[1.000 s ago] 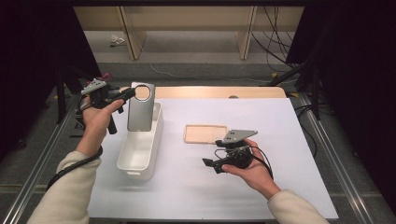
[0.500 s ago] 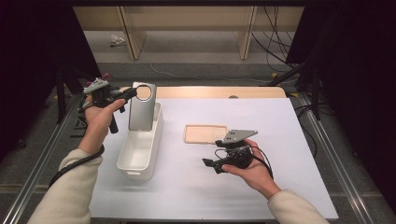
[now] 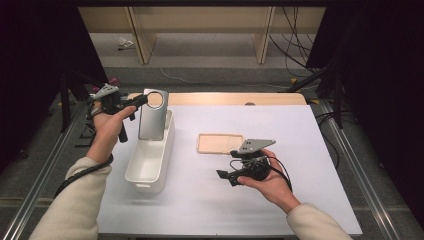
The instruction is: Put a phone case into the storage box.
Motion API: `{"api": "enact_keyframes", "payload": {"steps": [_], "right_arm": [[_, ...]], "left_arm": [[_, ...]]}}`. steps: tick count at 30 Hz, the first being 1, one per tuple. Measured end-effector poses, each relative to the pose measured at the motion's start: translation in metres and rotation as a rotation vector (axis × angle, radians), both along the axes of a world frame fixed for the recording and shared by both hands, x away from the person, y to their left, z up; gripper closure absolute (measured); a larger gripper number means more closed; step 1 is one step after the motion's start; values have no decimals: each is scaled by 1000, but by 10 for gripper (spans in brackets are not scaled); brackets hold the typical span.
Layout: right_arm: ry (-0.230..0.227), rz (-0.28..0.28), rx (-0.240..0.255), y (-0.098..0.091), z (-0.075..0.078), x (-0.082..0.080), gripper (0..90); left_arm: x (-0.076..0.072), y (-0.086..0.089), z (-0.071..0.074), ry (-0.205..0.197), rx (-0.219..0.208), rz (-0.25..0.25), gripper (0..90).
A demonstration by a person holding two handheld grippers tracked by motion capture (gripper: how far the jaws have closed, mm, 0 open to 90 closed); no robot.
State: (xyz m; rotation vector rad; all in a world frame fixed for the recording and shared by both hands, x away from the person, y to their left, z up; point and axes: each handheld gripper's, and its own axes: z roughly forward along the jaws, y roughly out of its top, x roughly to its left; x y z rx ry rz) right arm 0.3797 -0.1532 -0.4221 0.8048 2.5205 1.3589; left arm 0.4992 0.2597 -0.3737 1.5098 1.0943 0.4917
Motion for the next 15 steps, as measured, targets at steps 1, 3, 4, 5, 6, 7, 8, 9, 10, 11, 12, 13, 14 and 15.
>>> {"api": "enact_keyframes", "payload": {"steps": [1, 3, 4, 5, 6, 7, 8, 9, 10, 11, 12, 13, 14, 15], "right_arm": [[1, 1, 1, 0, 0, 0, 163], [0, 0, 0, 0, 0, 0, 163], [1, 0, 1, 0, 0, 0, 163], [1, 0, 2, 0, 0, 0, 163], [1, 0, 2, 0, 0, 0, 163], [1, 0, 2, 0, 0, 0, 163], [1, 1, 1, 0, 0, 0, 163], [1, 1, 1, 0, 0, 0, 163], [1, 1, 2, 0, 0, 0, 163], [1, 2, 2, 0, 0, 0, 163], [0, 2, 2, 0, 0, 0, 163], [1, 2, 2, 0, 0, 0, 163], [2, 1, 3, 0, 0, 0, 163], [2, 1, 2, 0, 0, 0, 163]], "left_arm": [[1, 0, 0, 2, 0, 0, 817], [2, -1, -1, 5, 4, 0, 817], [3, -1, -1, 7, 3, -1, 817], [3, -2, -1, 8, 4, -1, 817], [4, -2, -2, 9, 4, -2, 817], [5, -3, -2, 9, 4, -2, 817], [5, -3, -2, 10, 2, -2, 817], [6, -3, -2, 12, 4, -2, 817], [6, -3, -3, 15, 5, -2, 817], [7, -3, -3, 17, 8, -3, 817], [8, -3, -3, 19, 10, -2, 817], [8, -3, -4, 21, 12, -1, 817], [9, -2, -4, 23, 13, 0, 817], [10, -2, -4, 26, 14, 1, 817]]}}
